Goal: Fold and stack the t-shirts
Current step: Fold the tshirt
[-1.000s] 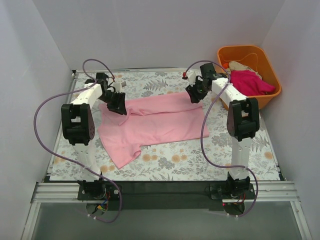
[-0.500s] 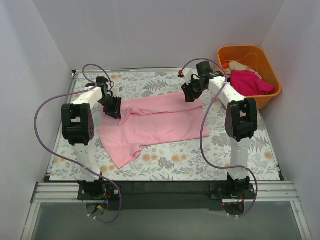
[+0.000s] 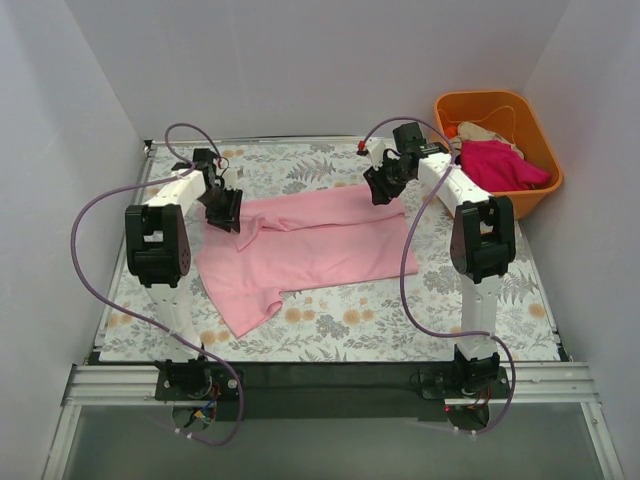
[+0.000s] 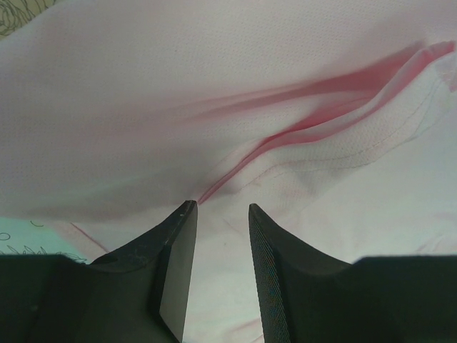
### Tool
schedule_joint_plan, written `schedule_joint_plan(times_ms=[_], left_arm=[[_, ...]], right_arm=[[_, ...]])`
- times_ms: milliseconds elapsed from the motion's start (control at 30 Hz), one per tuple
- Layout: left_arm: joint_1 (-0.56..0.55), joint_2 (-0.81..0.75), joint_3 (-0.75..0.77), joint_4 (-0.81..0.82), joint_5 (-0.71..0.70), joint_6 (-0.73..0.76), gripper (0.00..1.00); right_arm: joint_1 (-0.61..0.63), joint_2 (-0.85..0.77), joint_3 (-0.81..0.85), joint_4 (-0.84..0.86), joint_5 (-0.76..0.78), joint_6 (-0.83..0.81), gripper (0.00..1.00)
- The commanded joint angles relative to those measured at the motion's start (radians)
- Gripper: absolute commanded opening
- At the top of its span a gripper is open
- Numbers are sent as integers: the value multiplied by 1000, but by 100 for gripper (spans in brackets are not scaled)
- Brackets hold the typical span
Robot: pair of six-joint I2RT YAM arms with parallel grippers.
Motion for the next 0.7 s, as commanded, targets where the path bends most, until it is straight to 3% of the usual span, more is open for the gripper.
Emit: schedule_joint_plan(times_ms=[0,333,567,667], left_arm=[[2,-2,-13,-4,-15,11,34],[2,20,-31,17,-27,8,32],[1,-11,-13,10,5,10,19],[-1,-14,-5,-7,14,16,7]], right_arm=[[-4,-22,-4,-7,3,-8,41],[-4,-22,-10,-10,7,-11,41],[-4,-21,-19,-7,9,-14,41],[-4,-19,-19,-6,12,-16,40]])
